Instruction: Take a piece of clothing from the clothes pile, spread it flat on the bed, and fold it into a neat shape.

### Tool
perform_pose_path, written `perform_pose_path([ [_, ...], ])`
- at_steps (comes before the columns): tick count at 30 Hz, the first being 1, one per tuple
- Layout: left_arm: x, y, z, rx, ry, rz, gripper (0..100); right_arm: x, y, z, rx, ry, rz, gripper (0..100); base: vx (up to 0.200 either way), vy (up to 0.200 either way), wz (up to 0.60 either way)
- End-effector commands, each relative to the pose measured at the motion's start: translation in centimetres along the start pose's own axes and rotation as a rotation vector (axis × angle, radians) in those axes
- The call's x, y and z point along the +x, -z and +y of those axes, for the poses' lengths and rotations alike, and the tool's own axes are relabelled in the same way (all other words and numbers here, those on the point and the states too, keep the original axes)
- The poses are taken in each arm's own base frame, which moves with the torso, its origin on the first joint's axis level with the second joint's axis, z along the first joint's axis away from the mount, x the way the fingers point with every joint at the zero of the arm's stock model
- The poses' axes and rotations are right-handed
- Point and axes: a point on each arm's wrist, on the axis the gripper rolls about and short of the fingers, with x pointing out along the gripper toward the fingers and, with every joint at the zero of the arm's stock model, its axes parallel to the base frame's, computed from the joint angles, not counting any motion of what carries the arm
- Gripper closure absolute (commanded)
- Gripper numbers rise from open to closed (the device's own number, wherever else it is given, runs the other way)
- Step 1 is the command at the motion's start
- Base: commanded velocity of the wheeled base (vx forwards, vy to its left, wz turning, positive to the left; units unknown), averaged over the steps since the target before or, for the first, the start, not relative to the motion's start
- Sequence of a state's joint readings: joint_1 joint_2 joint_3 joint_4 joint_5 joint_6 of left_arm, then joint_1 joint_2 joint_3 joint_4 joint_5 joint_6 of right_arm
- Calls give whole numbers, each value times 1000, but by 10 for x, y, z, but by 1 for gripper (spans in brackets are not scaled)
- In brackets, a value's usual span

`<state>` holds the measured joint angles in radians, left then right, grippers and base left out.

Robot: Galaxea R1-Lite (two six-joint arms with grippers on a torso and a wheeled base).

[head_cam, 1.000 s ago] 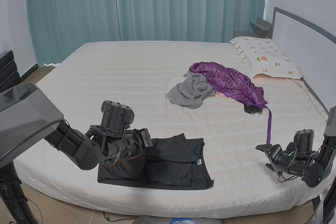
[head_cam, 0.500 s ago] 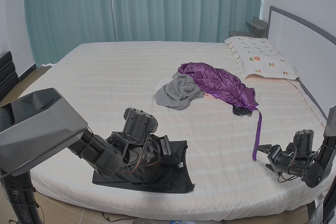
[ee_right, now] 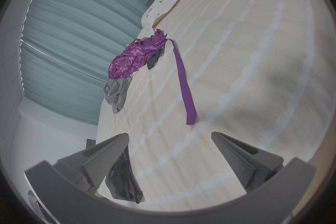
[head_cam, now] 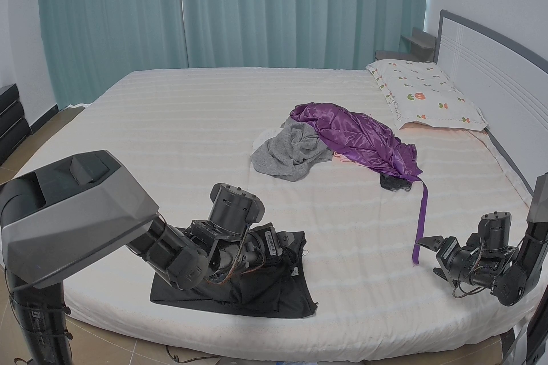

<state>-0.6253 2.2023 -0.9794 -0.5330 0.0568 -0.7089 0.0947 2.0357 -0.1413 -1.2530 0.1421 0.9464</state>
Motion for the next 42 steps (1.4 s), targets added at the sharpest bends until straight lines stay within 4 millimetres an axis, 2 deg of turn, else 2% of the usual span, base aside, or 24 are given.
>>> perform_pose_path([
  [1,-5,-4,-1,-37,12,-13,0,0,0,0,0,1,1,0,0,0,0],
  [2,-14,-13,-3,-85,36,-29,0,0,1,0,-1,1,3,0,0,0,0],
  [6,-38,-25,3,-138,89,-29,0,0,3,0,-5,1,11,0,0,0,0],
  [8,-43,-27,5,-145,98,-27,0,0,3,0,-5,2,11,0,0,0,0],
  [10,-57,-36,19,-174,88,-45,0,0,3,0,-5,2,11,0,0,0,0],
  [13,-62,-41,30,-216,71,-60,0,0,3,0,-5,2,11,0,0,0,0],
  [14,-67,-48,42,-279,59,-83,0,0,4,1,-7,0,15,0,0,0,0],
  [16,-72,-54,55,-336,67,-94,0,0,5,0,-9,1,19,0,0,0,0],
  [17,-72,-54,55,-336,67,-94,0,0,5,0,-9,1,19,0,0,0,0],
  [18,-77,-57,67,-389,79,-91,0,0,6,1,-11,-1,22,0,0,0,0],
  [20,-82,-55,76,-432,79,-76,0,0,5,1,-12,0,21,0,0,0,0],
  [26,-96,-44,92,-529,89,-18,0,0,6,1,-11,4,21,0,0,133,0],
  [32,-96,-38,107,-556,105,14,0,1,6,0,-11,4,23,0,0,200,0],
  [33,-93,-36,115,-569,100,12,0,0,6,0,-11,6,23,0,0,200,0],
  [42,-81,-28,130,-597,65,34,0,-1,7,0,-11,6,26,0,0,200,0],
])
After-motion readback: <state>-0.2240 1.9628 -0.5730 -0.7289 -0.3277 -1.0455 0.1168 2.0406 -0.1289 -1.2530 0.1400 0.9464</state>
